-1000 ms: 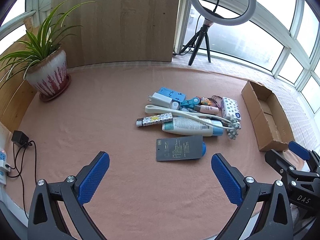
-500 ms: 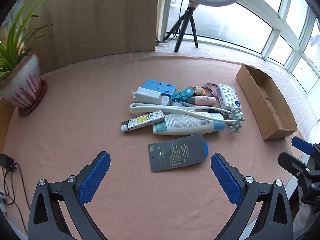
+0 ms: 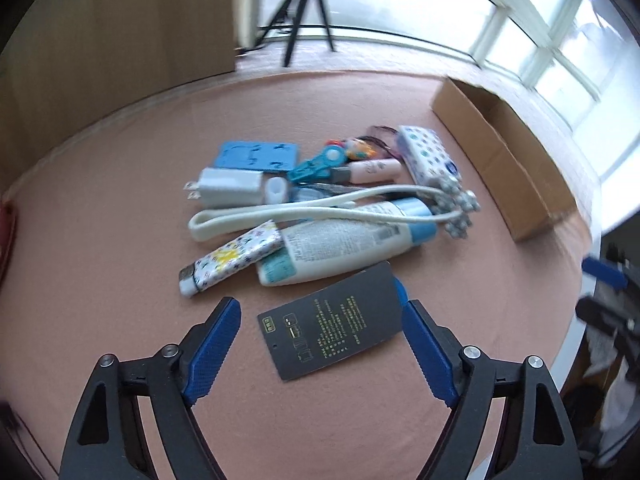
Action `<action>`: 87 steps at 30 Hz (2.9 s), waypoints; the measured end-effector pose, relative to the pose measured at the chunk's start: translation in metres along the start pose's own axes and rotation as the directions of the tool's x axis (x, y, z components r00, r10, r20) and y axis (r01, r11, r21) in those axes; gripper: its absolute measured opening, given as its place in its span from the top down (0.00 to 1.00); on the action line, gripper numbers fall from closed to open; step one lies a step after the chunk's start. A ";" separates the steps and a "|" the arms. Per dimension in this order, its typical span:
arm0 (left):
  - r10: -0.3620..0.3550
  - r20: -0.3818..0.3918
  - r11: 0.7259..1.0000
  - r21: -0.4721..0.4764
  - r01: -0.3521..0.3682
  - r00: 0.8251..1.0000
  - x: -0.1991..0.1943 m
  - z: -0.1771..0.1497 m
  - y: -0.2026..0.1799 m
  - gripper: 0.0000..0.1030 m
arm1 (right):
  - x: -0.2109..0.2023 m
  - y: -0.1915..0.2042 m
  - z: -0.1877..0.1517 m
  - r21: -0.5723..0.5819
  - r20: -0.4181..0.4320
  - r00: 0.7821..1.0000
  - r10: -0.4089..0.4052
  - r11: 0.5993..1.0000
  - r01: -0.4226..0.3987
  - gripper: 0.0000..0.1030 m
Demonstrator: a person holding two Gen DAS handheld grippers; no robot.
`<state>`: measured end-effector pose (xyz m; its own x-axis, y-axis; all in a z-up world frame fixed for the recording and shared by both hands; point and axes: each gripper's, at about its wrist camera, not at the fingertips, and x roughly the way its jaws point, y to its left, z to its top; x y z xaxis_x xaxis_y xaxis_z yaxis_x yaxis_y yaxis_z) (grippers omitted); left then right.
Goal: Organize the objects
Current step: 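Reach the left gripper to the black card and close on it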
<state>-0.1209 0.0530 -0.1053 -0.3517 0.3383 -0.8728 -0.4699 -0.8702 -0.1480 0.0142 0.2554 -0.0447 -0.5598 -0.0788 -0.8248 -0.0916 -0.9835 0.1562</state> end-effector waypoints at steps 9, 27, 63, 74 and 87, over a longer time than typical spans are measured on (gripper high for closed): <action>-0.127 -0.078 0.992 -0.029 0.125 0.989 0.029 0.016 0.014 0.17 | 0.000 -0.004 -0.005 0.015 -0.015 1.000 -0.013 1.000 0.013 0.22; -0.183 -0.158 0.983 -0.008 0.184 0.970 0.036 -0.011 -0.009 0.17 | 0.005 -0.010 -0.006 0.010 -0.040 0.999 -0.028 1.000 0.028 0.22; 0.041 -0.190 0.955 0.295 0.017 0.981 0.029 -0.037 -0.056 0.15 | 0.010 -0.007 -0.007 -0.007 -0.061 0.998 0.017 1.000 -0.017 0.22; 0.061 -0.302 0.945 0.326 0.043 0.951 0.064 -0.019 -0.043 0.15 | 0.006 -0.017 -0.012 0.024 -0.062 0.998 0.013 1.000 -0.012 0.22; 0.015 -0.290 0.963 0.261 0.064 0.957 0.051 -0.019 -0.037 0.42 | 0.007 -0.023 -0.015 0.055 -0.068 0.997 0.021 0.998 -0.018 0.22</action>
<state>-0.1059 0.0958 -0.1528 -0.1090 0.2069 -0.9723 -0.6868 -0.7228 -0.0768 0.0245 0.2748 -0.0616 -0.5045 -0.1108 -0.8563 -0.1265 -0.9715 0.2003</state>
